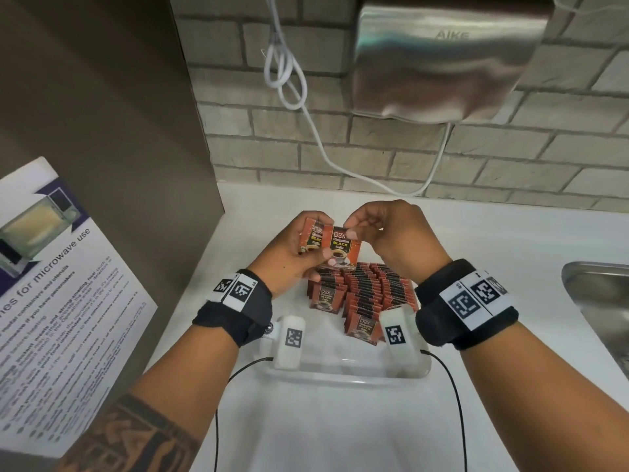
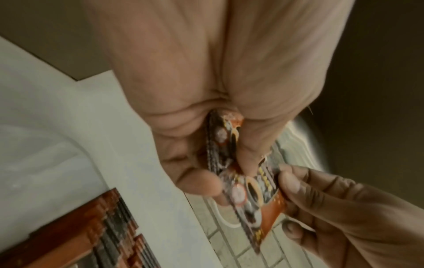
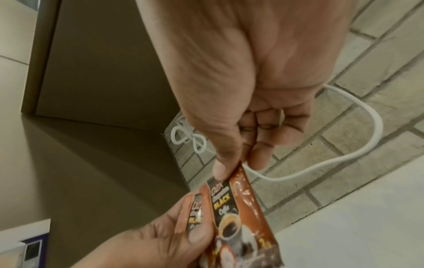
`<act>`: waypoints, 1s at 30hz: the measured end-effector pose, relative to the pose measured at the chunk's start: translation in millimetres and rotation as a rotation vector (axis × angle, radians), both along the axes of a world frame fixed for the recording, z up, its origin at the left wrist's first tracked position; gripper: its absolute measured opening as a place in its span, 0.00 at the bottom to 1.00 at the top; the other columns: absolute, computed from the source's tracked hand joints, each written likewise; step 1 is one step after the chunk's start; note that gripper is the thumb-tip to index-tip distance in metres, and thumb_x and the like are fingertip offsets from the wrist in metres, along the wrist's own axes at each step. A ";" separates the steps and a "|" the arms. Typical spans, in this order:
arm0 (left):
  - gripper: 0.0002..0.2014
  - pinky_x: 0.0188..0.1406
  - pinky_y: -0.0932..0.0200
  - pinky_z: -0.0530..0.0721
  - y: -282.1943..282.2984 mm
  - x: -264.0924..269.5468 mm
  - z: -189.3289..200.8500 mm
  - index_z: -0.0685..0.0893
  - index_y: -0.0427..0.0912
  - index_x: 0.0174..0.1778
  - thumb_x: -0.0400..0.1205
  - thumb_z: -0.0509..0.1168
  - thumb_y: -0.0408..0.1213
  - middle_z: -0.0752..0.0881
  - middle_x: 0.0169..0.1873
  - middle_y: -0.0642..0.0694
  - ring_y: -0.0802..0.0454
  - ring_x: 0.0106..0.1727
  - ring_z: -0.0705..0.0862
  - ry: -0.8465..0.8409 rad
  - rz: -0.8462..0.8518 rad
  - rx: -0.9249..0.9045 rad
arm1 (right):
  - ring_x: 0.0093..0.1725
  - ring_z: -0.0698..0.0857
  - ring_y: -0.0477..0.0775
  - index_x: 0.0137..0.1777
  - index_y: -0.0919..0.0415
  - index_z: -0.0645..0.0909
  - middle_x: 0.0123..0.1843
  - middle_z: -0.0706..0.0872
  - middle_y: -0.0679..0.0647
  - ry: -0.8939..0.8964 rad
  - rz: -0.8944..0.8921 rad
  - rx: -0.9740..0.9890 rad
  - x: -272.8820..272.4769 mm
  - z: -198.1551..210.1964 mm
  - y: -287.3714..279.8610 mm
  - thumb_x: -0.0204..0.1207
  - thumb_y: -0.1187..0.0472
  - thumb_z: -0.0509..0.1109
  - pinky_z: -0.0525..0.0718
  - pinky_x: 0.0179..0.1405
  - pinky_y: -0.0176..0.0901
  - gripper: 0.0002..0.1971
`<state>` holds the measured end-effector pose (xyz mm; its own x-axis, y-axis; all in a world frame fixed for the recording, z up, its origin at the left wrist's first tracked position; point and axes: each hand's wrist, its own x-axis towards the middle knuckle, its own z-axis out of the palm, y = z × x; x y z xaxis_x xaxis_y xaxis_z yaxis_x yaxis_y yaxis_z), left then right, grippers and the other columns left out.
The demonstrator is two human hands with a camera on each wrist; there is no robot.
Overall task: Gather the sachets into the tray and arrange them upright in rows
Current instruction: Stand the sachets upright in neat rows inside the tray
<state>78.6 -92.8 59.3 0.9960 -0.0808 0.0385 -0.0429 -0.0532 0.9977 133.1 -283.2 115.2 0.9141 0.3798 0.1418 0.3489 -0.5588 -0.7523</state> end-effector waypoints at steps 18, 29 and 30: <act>0.15 0.43 0.53 0.87 -18.7 -1.0 -42.7 0.89 0.39 0.59 0.78 0.68 0.38 0.93 0.51 0.41 0.44 0.47 0.92 0.598 -0.510 1.005 | 0.60 0.80 0.54 0.35 0.41 0.92 0.44 0.89 0.41 0.185 0.018 -0.604 5.1 -82.8 32.0 0.69 0.55 0.75 0.78 0.66 0.58 0.07; 0.20 0.27 0.64 0.76 -29.4 13.3 -54.7 0.83 0.38 0.71 0.82 0.67 0.37 0.91 0.57 0.39 0.45 0.50 0.88 0.593 -0.487 1.015 | 0.62 0.77 0.56 0.32 0.41 0.89 0.52 0.88 0.42 0.151 0.049 -0.645 14.8 -101.0 28.7 0.71 0.56 0.77 0.75 0.66 0.58 0.09; 0.19 0.27 0.64 0.75 -29.6 13.7 -55.4 0.83 0.37 0.70 0.83 0.66 0.37 0.91 0.57 0.39 0.45 0.51 0.88 0.594 -0.490 1.015 | 0.61 0.78 0.55 0.34 0.42 0.90 0.49 0.88 0.41 0.155 0.057 -0.633 15.4 -101.6 28.3 0.71 0.56 0.78 0.75 0.67 0.59 0.07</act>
<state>92.3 -122.5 3.8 0.6966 -0.1750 -0.6958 0.1628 -0.9060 0.3908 148.4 -254.9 13.6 0.8820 0.3948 -0.2572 0.3047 -0.8942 -0.3279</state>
